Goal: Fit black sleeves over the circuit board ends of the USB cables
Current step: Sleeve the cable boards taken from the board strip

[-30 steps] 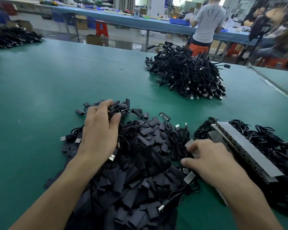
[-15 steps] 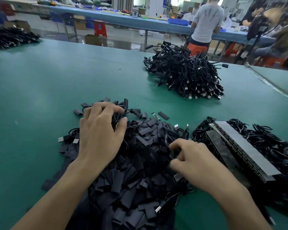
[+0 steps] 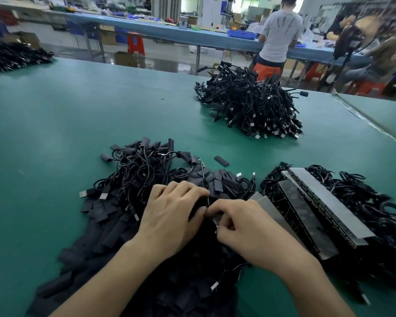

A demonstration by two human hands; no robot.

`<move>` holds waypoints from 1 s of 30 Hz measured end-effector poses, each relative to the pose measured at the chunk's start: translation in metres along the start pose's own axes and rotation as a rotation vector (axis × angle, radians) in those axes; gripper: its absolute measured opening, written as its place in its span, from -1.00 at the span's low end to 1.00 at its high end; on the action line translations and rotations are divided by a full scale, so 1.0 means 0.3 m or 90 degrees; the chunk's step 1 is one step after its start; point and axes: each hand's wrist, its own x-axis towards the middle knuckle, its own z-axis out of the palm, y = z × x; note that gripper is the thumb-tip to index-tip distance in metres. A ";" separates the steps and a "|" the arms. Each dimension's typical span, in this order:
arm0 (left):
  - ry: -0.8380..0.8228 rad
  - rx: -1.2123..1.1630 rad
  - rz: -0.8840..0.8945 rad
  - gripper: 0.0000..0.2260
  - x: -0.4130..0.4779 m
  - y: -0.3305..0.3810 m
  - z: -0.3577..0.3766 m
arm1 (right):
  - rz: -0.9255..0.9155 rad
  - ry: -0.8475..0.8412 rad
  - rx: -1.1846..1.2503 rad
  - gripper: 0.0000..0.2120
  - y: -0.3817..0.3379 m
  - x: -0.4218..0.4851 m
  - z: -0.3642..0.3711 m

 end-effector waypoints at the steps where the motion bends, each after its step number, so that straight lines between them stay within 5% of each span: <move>1: 0.005 0.006 0.009 -0.71 -0.005 -0.003 0.006 | 0.009 -0.013 0.001 -0.68 0.005 0.000 0.003; 10: 0.037 0.015 0.046 -0.73 -0.007 -0.014 0.017 | 0.025 0.024 0.008 -0.80 -0.018 -0.028 0.065; 17: 0.050 -0.005 0.042 -0.82 -0.010 -0.003 0.007 | 0.060 0.357 -0.106 -0.84 -0.014 -0.083 -0.028; 30: 0.038 0.010 0.012 -0.84 -0.005 -0.008 0.014 | 0.188 0.434 -0.216 -0.68 -0.005 -0.102 -0.135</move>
